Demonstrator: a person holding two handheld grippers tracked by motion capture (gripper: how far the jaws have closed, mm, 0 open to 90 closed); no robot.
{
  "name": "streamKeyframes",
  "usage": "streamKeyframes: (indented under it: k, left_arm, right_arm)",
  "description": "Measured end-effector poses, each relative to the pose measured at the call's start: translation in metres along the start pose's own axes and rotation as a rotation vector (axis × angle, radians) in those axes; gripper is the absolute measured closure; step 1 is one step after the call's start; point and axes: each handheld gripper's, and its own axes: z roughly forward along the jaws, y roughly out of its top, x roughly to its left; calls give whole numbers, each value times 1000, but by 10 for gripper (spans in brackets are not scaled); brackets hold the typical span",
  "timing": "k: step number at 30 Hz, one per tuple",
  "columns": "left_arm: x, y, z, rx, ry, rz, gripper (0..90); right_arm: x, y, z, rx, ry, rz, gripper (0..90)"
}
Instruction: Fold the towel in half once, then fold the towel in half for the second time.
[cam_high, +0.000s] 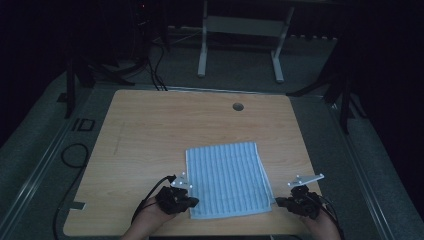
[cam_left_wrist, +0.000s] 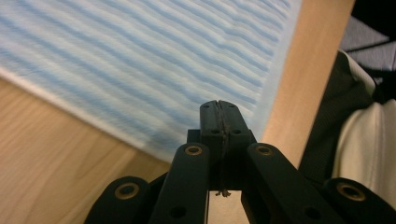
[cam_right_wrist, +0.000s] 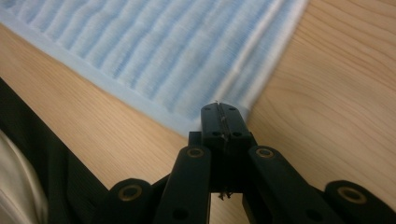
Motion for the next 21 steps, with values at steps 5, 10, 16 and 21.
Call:
streamKeyframes:
  k: [5,10,16,21]
  left_arm:
    - [9,-2,1,-25,18,-1,748]
    - [15,1,5,18,78,1,516]
    - [31,7,7,35,112,-25,477]
    - [39,13,5,40,139,-29,477]
  right_arm:
    - [1,16,5,-8,-19,-33,829]
    - [-4,31,9,-14,-29,-49,683]
    - [-12,59,17,-16,-55,-79,591]
    - [-17,75,24,-11,-59,-93,551]
